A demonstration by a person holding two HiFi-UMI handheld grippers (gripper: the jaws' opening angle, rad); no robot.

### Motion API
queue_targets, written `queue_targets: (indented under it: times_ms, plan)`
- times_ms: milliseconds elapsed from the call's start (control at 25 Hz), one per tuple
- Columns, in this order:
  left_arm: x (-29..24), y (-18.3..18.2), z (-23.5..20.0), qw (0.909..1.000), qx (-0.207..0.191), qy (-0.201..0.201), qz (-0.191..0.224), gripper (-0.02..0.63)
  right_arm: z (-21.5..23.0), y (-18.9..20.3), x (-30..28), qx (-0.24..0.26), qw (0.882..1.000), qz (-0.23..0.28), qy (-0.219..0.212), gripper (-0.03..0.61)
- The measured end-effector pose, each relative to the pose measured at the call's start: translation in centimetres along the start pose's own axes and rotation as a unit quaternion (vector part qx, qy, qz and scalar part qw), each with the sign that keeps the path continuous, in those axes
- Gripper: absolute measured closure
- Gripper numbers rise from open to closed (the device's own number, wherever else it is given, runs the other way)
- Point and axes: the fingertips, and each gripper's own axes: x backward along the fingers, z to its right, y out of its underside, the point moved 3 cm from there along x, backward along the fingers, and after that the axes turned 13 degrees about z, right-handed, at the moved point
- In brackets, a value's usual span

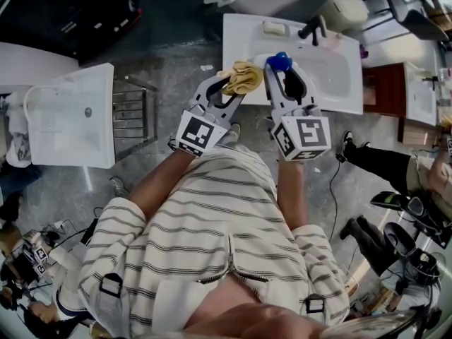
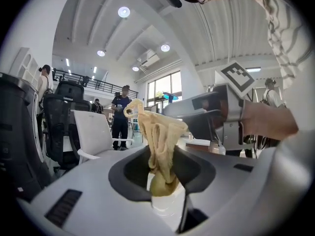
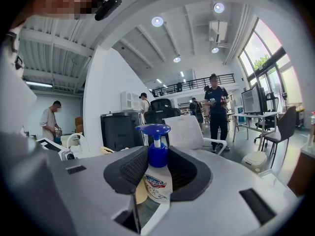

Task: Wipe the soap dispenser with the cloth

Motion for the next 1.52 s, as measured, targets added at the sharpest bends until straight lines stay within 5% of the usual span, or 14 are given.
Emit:
queue_targets:
  times_ms: [880, 1520]
  plan:
    - [-0.7, -0.6, -3.3, 0.9999, 0.003, 0.005, 0.013, 0.495, -0.2, 0.2, 0.5, -0.001, 0.999, -0.004, -0.035, 0.453]
    - [-1.4, -0.4, -3.4, 0.9920, 0.028, 0.123, -0.005, 0.500, -1.6, 0.3, 1.3, -0.006, 0.997, 0.006, -0.074, 0.453]
